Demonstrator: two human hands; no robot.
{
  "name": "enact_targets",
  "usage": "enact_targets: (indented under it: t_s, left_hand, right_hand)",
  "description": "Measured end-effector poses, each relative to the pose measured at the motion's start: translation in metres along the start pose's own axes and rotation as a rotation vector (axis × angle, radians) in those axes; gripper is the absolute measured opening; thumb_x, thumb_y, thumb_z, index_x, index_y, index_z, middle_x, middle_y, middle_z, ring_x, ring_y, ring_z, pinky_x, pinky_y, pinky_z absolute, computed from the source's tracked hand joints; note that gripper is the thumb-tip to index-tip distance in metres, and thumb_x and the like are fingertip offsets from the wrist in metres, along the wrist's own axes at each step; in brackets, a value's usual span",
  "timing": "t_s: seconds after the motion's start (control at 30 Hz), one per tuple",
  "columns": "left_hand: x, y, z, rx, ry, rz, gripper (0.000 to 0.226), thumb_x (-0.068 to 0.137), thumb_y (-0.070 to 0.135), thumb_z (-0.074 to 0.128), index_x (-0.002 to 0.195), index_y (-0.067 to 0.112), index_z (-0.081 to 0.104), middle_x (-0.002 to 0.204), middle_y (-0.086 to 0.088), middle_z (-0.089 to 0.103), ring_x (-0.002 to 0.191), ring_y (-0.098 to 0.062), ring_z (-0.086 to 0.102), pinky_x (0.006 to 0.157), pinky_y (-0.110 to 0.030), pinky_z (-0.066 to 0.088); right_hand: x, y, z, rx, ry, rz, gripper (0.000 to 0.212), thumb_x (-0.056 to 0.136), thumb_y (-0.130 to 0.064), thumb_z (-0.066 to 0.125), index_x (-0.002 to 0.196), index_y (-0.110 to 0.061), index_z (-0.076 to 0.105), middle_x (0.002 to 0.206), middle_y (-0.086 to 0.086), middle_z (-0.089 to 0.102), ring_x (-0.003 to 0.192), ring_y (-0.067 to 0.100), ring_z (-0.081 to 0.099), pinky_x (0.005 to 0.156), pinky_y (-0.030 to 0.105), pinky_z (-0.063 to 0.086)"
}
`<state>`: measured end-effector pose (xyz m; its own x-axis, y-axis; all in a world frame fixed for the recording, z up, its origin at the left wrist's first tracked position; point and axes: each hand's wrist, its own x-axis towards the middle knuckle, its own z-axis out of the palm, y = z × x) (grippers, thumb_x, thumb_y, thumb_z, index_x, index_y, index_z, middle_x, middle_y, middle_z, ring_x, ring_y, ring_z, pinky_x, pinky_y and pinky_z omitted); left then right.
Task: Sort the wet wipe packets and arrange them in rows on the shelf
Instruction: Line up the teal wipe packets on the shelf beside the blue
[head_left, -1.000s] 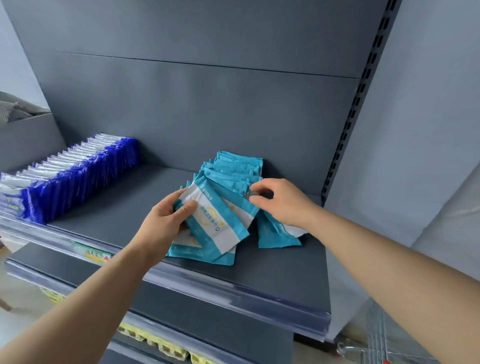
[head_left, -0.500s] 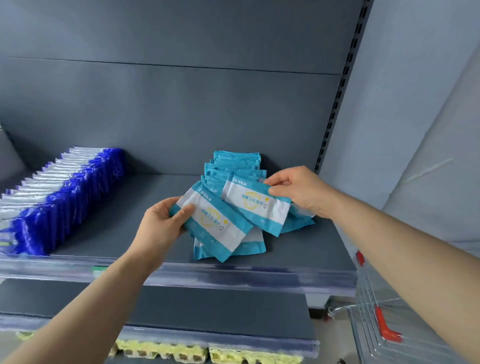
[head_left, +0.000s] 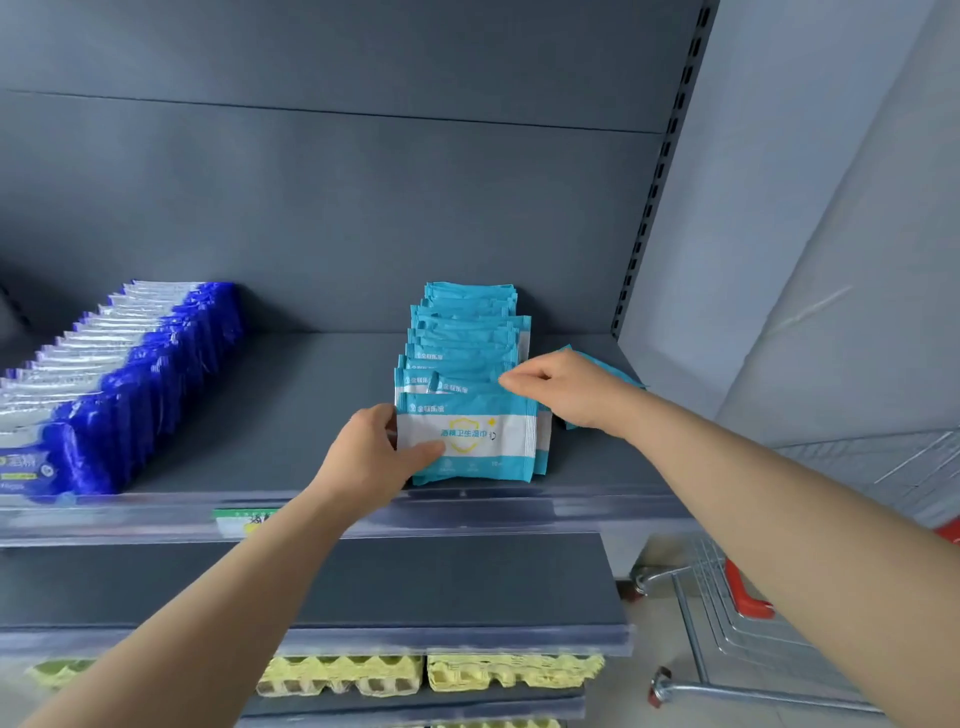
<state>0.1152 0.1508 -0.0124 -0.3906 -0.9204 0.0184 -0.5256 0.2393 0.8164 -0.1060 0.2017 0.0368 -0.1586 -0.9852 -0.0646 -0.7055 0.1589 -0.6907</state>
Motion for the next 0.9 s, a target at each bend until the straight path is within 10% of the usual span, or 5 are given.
enact_targets:
  t_s: [0.2,0.37,0.57,0.7,0.9]
  left_hand:
    - [0.006,0.0,0.003,-0.046,-0.019,-0.03,0.034,0.076,0.026,0.078,0.104,0.018,0.06,0.097,0.009,0.068,0.082,-0.011,0.067,0.073,-0.031,0.058]
    - [0.022,0.003,0.003,-0.033,0.136,0.015,0.037,0.076,0.02,0.079,0.099,0.02,0.051,0.1,0.008,0.061,0.081,-0.008,0.061,0.055,-0.015,0.044]
    - [0.03,-0.006,0.005,0.051,0.06,0.148,0.085,0.076,0.021,0.078,0.141,0.041,0.027,0.121,0.005,0.037,0.099,-0.014,0.05,0.086,-0.024,0.04]
    - [0.033,-0.011,0.009,-0.019,0.044,0.159,0.09,0.078,0.017,0.077,0.143,0.044,0.022,0.127,0.005,0.024,0.111,-0.012,0.039,0.096,-0.021,0.033]
    - [0.041,-0.008,0.007,0.129,0.018,0.219,0.09,0.075,0.021,0.079,0.142,0.047,0.024,0.141,0.003,0.017,0.118,-0.013,0.032,0.099,-0.031,0.045]
  right_hand:
    - [-0.005,0.013,0.007,-0.145,-0.109,0.001,0.069,0.075,-0.029,0.08,0.136,-0.032,0.05,0.128,-0.015,0.054,0.117,0.008,0.053,0.093,0.025,0.046]
    - [0.015,0.011,0.022,-0.167,0.107,-0.108,0.057,0.082,-0.02,0.074,0.134,-0.027,0.053,0.13,-0.005,0.047,0.121,0.011,0.046,0.093,0.018,0.032]
    - [0.023,0.014,0.012,-0.213,-0.048,-0.129,0.049,0.09,-0.04,0.06,0.137,-0.037,0.048,0.121,-0.006,0.034,0.111,0.007,0.036,0.099,0.025,0.031]
    - [0.035,0.044,-0.014,-0.305,0.307,0.028,0.033,0.091,-0.052,0.029,0.08,-0.039,0.057,0.095,0.002,0.053,0.096,0.026,0.05,0.082,0.038,0.039]
    - [0.043,0.077,-0.021,-0.475,0.256,0.371,0.033,0.089,-0.038,0.053,0.112,-0.015,0.05,0.118,0.011,0.056,0.104,0.032,0.054,0.075,0.035,0.041]
